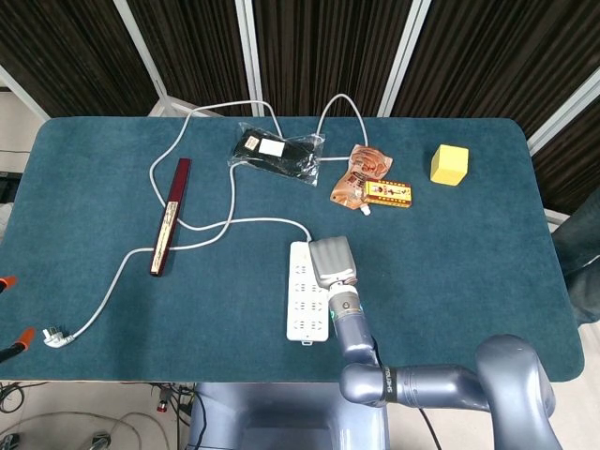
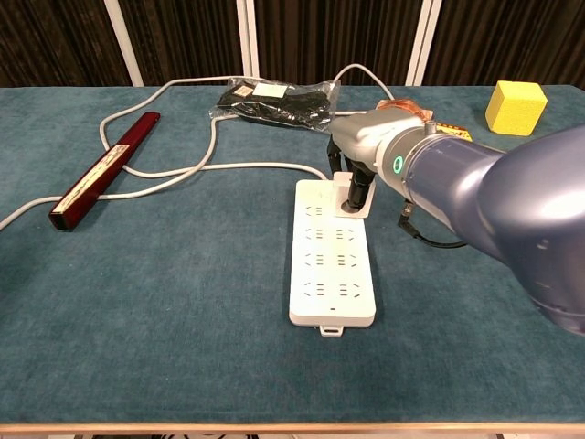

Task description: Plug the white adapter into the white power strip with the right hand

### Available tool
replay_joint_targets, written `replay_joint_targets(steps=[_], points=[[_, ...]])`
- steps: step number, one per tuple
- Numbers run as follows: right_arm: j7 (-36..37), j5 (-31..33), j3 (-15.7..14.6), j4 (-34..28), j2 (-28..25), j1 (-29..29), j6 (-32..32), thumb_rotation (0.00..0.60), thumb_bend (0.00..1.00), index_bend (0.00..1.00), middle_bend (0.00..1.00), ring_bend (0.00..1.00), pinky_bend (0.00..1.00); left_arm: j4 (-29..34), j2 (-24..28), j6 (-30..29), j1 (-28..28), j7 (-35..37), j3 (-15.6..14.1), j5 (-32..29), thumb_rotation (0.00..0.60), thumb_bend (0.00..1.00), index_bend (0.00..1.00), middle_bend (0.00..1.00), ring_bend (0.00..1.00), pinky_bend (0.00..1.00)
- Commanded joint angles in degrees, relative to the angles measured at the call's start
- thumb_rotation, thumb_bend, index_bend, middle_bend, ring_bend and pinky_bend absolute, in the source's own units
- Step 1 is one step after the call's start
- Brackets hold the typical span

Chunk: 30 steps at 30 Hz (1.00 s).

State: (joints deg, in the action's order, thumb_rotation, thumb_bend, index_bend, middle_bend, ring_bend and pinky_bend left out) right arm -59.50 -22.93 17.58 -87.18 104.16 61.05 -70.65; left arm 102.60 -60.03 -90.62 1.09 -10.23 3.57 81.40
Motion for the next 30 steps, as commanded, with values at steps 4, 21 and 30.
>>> replay_joint_targets(steps=[4, 21, 30], points=[[0.08, 0.24, -0.03, 0.31, 0.49, -0.04, 0.03, 0.6, 0.65, 0.86, 0.82, 0.98, 1.0, 0.0, 0.02, 0.03, -0.02, 0.06, -0.01, 0.0, 0.6, 0.19, 0.23, 0.0, 0.0, 0.12], [0.02, -0.21, -0.75, 1.26, 2.01, -0.28, 0.01, 0.6, 0.67, 0.87, 0.82, 0.98, 1.0, -0.01, 0.07, 0.06, -0.02, 0.09, 0.01, -0.13, 0.6, 0.19, 0.23, 0.0, 0.0, 0.12], [0.04, -0.61, -0.85, 1.95, 2.94, -0.43, 0.02, 0.6, 0.68, 0.87, 0.83, 0.99, 1.0, -0.02, 0.08, 0.19, -0.07, 0.12, 0.02, -0.23, 0.6, 0.19, 0.23, 0.0, 0.0, 0.12]])
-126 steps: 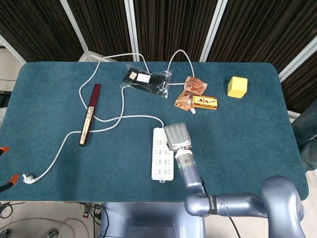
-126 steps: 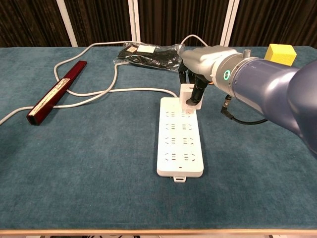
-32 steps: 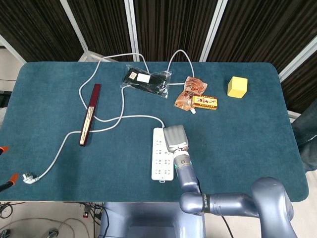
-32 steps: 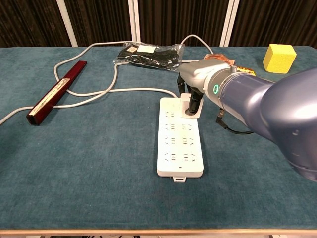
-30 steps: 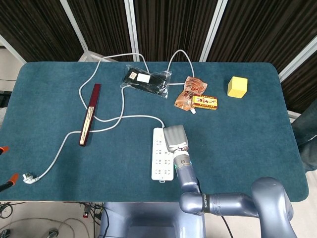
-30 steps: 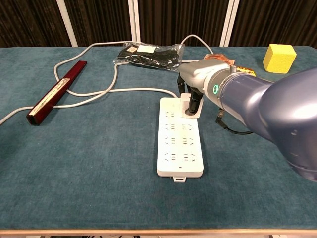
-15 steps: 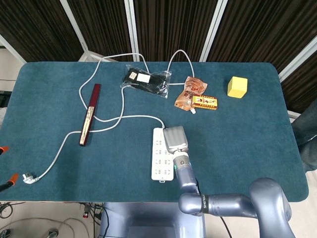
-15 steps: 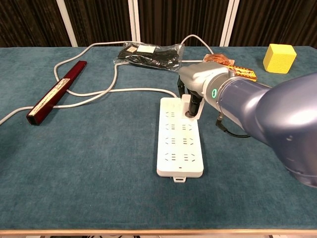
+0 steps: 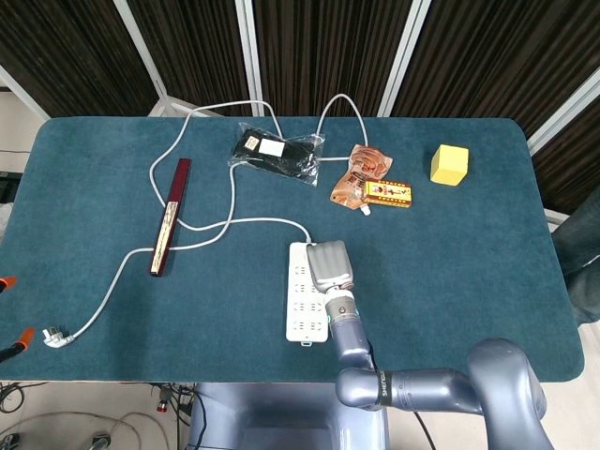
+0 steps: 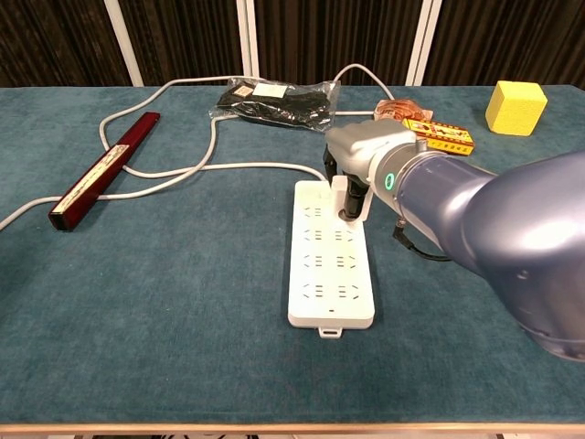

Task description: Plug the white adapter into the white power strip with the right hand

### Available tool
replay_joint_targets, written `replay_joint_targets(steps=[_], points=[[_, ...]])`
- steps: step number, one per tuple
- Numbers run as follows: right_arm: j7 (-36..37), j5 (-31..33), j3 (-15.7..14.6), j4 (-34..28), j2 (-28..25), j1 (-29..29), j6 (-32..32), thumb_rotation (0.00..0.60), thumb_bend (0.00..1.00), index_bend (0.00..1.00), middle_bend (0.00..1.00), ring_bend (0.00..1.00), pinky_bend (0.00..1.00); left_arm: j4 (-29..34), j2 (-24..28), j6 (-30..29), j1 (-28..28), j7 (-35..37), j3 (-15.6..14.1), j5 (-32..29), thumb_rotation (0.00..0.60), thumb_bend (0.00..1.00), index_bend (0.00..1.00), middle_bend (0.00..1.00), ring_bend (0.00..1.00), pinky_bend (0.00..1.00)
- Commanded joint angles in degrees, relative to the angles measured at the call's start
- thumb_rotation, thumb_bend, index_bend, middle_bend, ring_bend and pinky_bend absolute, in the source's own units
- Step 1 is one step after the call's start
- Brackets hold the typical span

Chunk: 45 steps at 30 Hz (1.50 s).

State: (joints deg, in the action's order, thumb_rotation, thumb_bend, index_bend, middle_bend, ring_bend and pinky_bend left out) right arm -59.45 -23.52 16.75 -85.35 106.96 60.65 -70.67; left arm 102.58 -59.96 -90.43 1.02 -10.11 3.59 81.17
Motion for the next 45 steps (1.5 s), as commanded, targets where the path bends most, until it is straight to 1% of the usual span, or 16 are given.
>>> replay_joint_targets(steps=[1, 18, 25, 28, 31, 34, 36, 37, 39, 42, 45], points=[[-0.03, 0.0, -0.04, 0.25, 0.25, -0.04, 0.11, 0.6, 0.69, 0.87, 0.83, 0.99, 1.0, 0.0, -0.01, 0.01, -0.01, -0.01, 0.0, 0.01, 0.6, 0.19, 0.23, 0.0, 0.0, 0.12], [0.28, 0.44, 0.26, 1.39, 1.45, -0.29, 1.57, 0.6, 0.69, 0.87, 0.83, 0.99, 1.0, 0.02, 0.04, -0.05, 0.02, 0.07, 0.02, -0.06, 0.6, 0.19, 0.23, 0.0, 0.0, 0.12], [0.51, 0.19, 1.0, 0.77, 1.06, -0.28, 1.48, 0.6, 0.69, 0.87, 0.83, 0.99, 1.0, -0.03, 0.1, -0.02, 0.02, 0.2, 0.0, -0.03, 0.6, 0.19, 0.23, 0.0, 0.0, 0.12], [0.15, -0.63, 0.68, 0.68, 0.76, -0.19, 1.14, 0.6, 0.69, 0.86, 0.83, 0.99, 1.0, 0.0, 0.09, -0.02, 0.01, 0.17, -0.03, 0.02, 0.6, 0.19, 0.23, 0.0, 0.0, 0.12], [0.55, -1.1, 0.58, 0.41, 0.47, -0.44, 1.22, 0.6, 0.69, 0.78, 0.83, 0.99, 1.0, 0.03, 0.08, -0.1, 0.05, 0.1, -0.05, 0.06, 0.6, 0.19, 0.23, 0.0, 0.0, 0.12], [0.75, -0.75, 0.59, -0.12, -0.11, -0.68, 1.92, 0.6, 0.69, 0.68, 0.79, 0.96, 1.0, 0.07, 0.06, -0.13, 0.05, 0.01, -0.05, 0.07, 0.6, 0.19, 0.23, 0.0, 0.0, 0.12], [0.5, -0.79, 0.46, -0.38, -0.45, -0.7, 1.78, 0.6, 0.63, 0.57, 0.75, 0.95, 1.0, 0.07, 0.05, -0.16, 0.07, -0.01, -0.07, 0.1, 0.6, 0.19, 0.23, 0.0, 0.0, 0.12], [0.28, -0.96, 0.35, -0.4, -0.51, -0.66, 1.5, 0.6, 0.6, 0.54, 0.73, 0.94, 1.0, 0.07, 0.05, -0.17, 0.08, -0.01, -0.07, 0.1, 0.6, 0.19, 0.23, 0.0, 0.0, 0.12], [-0.27, -1.28, 0.08, -0.59, -0.67, -0.59, 0.8, 0.6, 0.5, 0.46, 0.66, 0.92, 1.0, 0.07, 0.04, -0.17, 0.07, -0.04, -0.05, 0.07, 0.6, 0.19, 0.23, 0.0, 0.0, 0.12], [-1.25, -0.77, 0.17, -1.08, -0.87, -0.47, -0.1, 0.6, 0.43, 0.39, 0.58, 0.91, 1.0, 0.06, 0.02, -0.15, 0.06, -0.09, -0.04, 0.01, 0.6, 0.19, 0.23, 0.0, 0.0, 0.12], [-2.38, 0.21, 0.66, -2.04, -1.16, -0.26, -1.08, 0.6, 0.42, 0.36, 0.53, 0.91, 1.0, 0.09, 0.0, -0.15, 0.06, -0.15, -0.09, 0.1, 0.6, 0.19, 0.23, 0.0, 0.0, 0.12]])
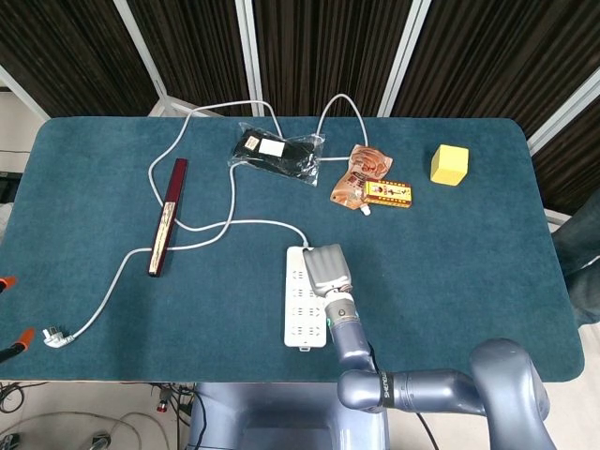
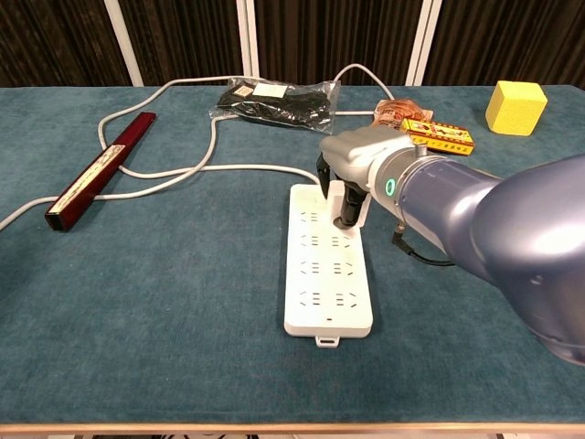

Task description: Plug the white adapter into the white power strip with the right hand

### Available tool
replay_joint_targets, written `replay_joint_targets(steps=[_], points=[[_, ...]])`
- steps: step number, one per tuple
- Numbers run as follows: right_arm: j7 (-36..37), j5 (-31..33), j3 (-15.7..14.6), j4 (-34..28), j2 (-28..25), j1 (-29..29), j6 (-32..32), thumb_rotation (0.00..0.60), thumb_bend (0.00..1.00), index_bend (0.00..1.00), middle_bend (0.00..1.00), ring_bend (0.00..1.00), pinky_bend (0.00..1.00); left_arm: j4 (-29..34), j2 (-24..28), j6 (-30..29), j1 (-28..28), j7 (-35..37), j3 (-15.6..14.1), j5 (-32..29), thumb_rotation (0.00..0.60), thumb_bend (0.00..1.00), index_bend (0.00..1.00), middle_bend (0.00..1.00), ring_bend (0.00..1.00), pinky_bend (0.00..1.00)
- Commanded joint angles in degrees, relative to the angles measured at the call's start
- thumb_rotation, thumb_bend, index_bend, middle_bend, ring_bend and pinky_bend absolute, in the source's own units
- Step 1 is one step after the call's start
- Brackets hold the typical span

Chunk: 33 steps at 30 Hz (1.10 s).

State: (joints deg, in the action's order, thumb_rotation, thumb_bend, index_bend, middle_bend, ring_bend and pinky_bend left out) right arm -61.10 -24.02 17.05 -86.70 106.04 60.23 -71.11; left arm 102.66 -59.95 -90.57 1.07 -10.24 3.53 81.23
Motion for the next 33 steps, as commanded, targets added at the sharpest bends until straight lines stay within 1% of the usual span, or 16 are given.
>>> replay_joint_targets(steps=[1, 11, 18, 26, 30, 33], points=[[-0.96, 0.95, 0.46, -0.94, -0.35, 0.2, -0.84, 0.6, 0.42, 0.36, 0.53, 0.91, 1.0, 0.02, 0.01, -0.02, 0.02, -0.02, -0.05, 0.08, 0.6, 0.19, 0.23, 0.0, 0.0, 0.12], [-1.88, 1.99, 0.88, -2.33, -1.02, 0.35, -1.52, 0.6, 0.4, 0.33, 0.47, 0.91, 1.0, 0.02, 0.01, -0.07, 0.05, -0.04, -0.04, 0.05, 0.6, 0.19, 0.23, 0.0, 0.0, 0.12], [-2.37, 2.5, 0.9, -3.31, -1.77, 0.45, -1.59, 0.6, 0.32, 0.3, 0.4, 0.91, 1.0, 0.04, -0.05, -0.04, 0.02, -0.19, -0.07, 0.12, 0.6, 0.19, 0.23, 0.0, 0.0, 0.12], [-3.37, 3.4, 1.32, -6.27, -3.76, 0.62, -2.4, 0.6, 0.32, 0.29, 0.38, 0.91, 1.0, -0.05, -0.09, 0.03, -0.01, -0.26, -0.01, -0.05, 0.6, 0.19, 0.23, 0.0, 0.0, 0.12], [-3.18, 3.44, 2.51, -9.75, -6.12, 0.42, -3.38, 0.6, 0.32, 0.29, 0.38, 0.91, 1.0, -0.05, -0.17, 0.03, -0.03, -0.45, -0.03, -0.02, 0.6, 0.19, 0.23, 0.0, 0.0, 0.12], [-1.54, 2.83, 4.67, -16.35, -11.24, -0.84, -4.63, 0.6, 0.32, 0.29, 0.38, 0.91, 1.0, 0.08, -0.15, -0.19, 0.06, -0.56, -0.08, 0.15, 0.6, 0.19, 0.23, 0.0, 0.0, 0.12]])
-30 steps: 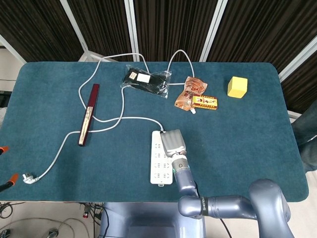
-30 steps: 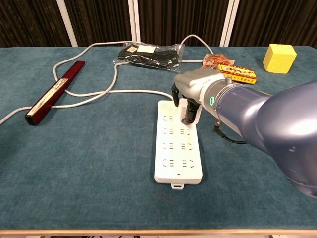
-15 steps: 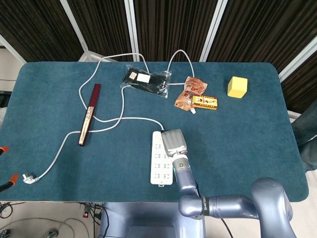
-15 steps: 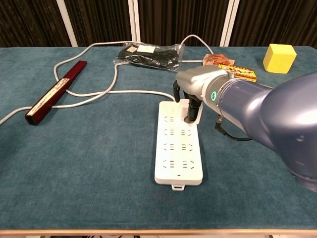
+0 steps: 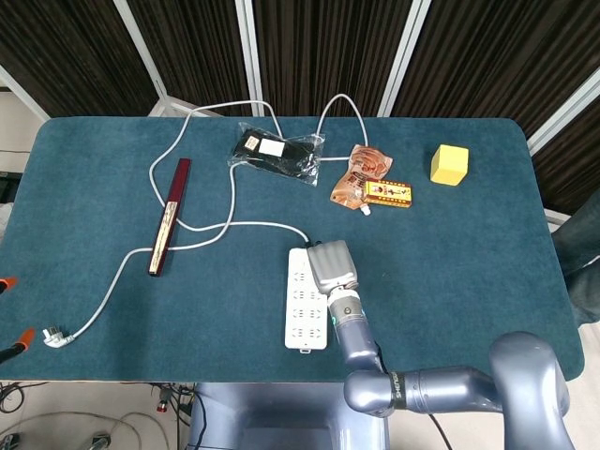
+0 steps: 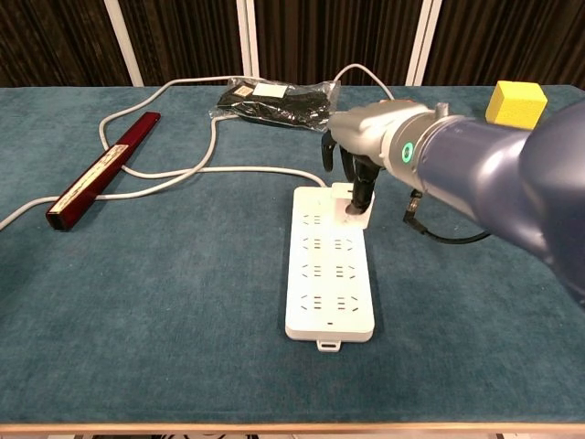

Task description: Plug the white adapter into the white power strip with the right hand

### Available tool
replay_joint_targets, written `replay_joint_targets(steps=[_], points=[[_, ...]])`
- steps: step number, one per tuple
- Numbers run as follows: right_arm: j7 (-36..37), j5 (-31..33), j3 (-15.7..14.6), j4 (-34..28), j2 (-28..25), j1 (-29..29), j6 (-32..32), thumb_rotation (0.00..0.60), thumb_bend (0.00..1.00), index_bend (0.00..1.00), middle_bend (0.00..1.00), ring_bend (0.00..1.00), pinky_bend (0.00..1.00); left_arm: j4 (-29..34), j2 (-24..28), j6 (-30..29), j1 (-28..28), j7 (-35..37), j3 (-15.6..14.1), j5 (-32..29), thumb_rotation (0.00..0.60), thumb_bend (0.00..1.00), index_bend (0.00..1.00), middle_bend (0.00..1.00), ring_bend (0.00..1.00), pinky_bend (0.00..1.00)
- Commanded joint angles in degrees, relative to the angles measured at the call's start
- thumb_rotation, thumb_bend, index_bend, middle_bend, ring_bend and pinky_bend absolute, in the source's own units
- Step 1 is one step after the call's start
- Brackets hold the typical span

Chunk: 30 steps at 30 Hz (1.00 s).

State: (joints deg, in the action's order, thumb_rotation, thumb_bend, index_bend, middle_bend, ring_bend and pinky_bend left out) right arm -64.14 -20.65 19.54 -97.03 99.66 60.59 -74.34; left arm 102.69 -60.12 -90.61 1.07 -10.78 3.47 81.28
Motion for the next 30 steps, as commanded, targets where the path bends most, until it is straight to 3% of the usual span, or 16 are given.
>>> replay_joint_targets(steps=[1, 7, 10, 13, 17, 21, 24, 26, 30], points=[[2.07, -0.71, 2.6, -7.98, -6.59, -1.79, -1.64, 0.6, 0.32, 0.29, 0.38, 0.9, 1.0, 0.07, 0.03, -0.21, 0.11, 0.02, -0.04, 0.15, 0.6, 0.19, 0.23, 0.0, 0.0, 0.12], [6.89, -0.75, 4.7, -19.76, -19.64, -6.89, -1.88, 0.6, 0.32, 0.3, 0.38, 0.83, 0.97, 0.21, -0.06, -0.53, 0.24, -0.33, -0.16, 0.47, 0.6, 0.19, 0.24, 0.0, 0.0, 0.12], [11.62, -0.71, 5.5, -24.5, -26.74, -10.58, 0.02, 0.6, 0.32, 0.3, 0.35, 0.73, 0.89, 0.39, -0.27, -0.54, 0.21, -0.86, -0.32, 0.8, 0.6, 0.19, 0.24, 0.0, 0.0, 0.12], [19.31, -3.52, 5.27, -27.63, -33.23, -15.96, 2.76, 0.6, 0.32, 0.3, 0.25, 0.61, 0.73, 0.55, -0.46, -0.66, 0.23, -1.39, -0.53, 1.27, 0.6, 0.19, 0.24, 0.0, 0.0, 0.12], [27.6, -11.54, 2.64, -28.99, -38.62, -22.27, 5.98, 0.6, 0.32, 0.27, 0.12, 0.43, 0.49, 0.6, -0.6, -0.83, 0.28, -1.73, -0.54, 1.37, 0.6, 0.19, 0.24, 0.0, 0.0, 0.12], [35.27, -26.98, -2.9, -28.47, -42.11, -30.46, 4.59, 0.6, 0.32, 0.22, 0.06, 0.3, 0.37, 0.66, -0.72, -0.88, 0.3, -2.09, -0.55, 1.39, 0.6, 0.19, 0.24, 0.0, 0.0, 0.12], [40.1, -41.41, -8.3, -25.11, -41.33, -36.97, -1.0, 0.6, 0.32, 0.19, 0.04, 0.25, 0.33, 0.63, -0.84, -0.78, 0.25, -2.32, -0.57, 1.39, 0.6, 0.19, 0.23, 0.0, 0.0, 0.12], [41.76, -55.68, -14.52, -18.14, -38.09, -44.04, -10.92, 0.6, 0.32, 0.19, 0.04, 0.23, 0.3, 0.36, -1.05, -0.52, 0.05, -2.18, -0.48, 1.35, 0.6, 0.19, 0.23, 0.0, 0.0, 0.12], [43.95, -66.2, -18.61, -7.26, -33.17, -49.13, -18.83, 0.6, 0.32, 0.18, 0.03, 0.2, 0.28, -0.23, -1.3, -0.66, -0.04, -1.72, -0.41, 1.79, 0.6, 0.19, 0.21, 0.0, 0.0, 0.12]])
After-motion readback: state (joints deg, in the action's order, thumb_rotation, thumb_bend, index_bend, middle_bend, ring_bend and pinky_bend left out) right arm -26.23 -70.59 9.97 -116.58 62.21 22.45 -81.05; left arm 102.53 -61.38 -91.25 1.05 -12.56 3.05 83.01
